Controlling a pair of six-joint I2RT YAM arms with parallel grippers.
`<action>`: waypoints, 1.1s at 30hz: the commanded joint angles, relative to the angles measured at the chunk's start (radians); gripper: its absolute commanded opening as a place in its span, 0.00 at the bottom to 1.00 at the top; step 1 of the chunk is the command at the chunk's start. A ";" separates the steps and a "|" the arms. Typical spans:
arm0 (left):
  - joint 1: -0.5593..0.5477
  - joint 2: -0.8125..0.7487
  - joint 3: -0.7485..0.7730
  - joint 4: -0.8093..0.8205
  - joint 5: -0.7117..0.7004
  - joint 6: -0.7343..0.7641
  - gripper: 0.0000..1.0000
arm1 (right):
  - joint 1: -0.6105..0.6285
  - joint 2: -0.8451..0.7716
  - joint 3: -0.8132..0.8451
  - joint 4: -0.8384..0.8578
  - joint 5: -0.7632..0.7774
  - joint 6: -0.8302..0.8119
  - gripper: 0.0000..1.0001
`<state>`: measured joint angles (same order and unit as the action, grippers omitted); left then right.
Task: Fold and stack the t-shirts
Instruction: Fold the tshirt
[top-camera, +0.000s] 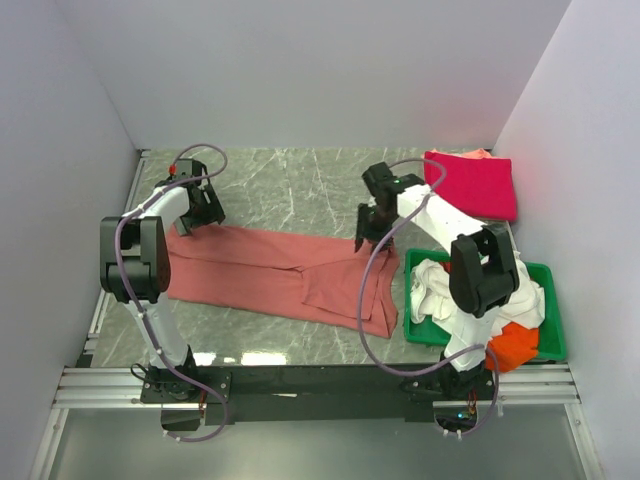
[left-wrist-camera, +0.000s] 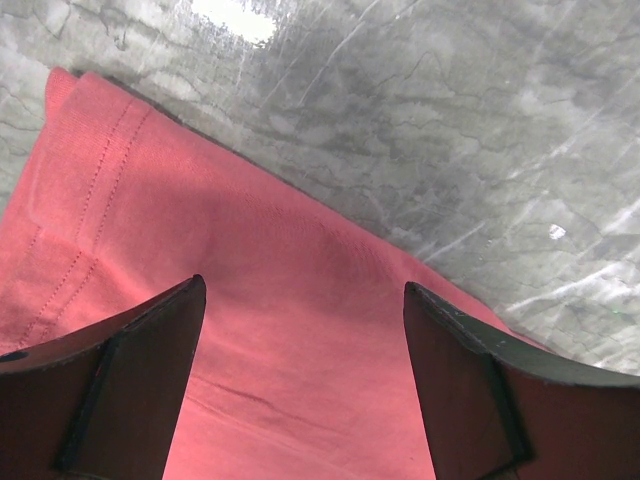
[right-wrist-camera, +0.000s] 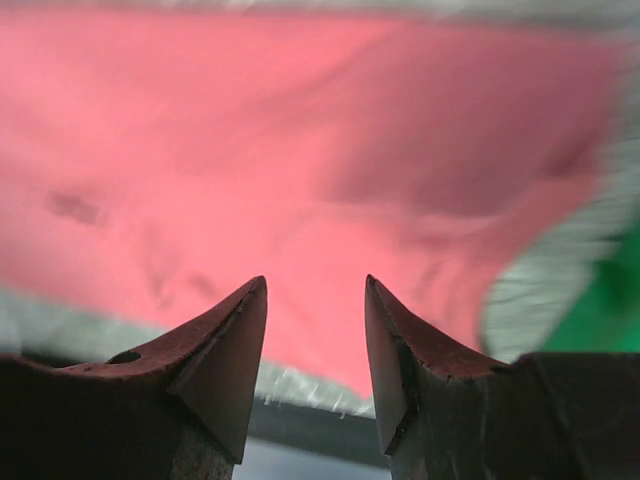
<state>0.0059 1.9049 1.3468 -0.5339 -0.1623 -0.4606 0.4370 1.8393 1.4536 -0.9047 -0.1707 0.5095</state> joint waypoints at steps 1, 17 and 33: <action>0.012 0.014 0.041 0.003 -0.011 0.008 0.86 | -0.058 -0.017 0.005 0.021 0.146 0.029 0.51; 0.091 0.045 0.031 0.018 0.020 0.004 0.86 | -0.162 0.110 0.005 0.084 0.180 0.020 0.51; 0.128 0.052 0.017 0.023 0.026 -0.001 0.86 | -0.187 0.166 -0.001 0.113 0.181 0.014 0.22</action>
<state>0.1211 1.9480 1.3525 -0.5297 -0.1375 -0.4614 0.2607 2.0033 1.4528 -0.8066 -0.0074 0.5240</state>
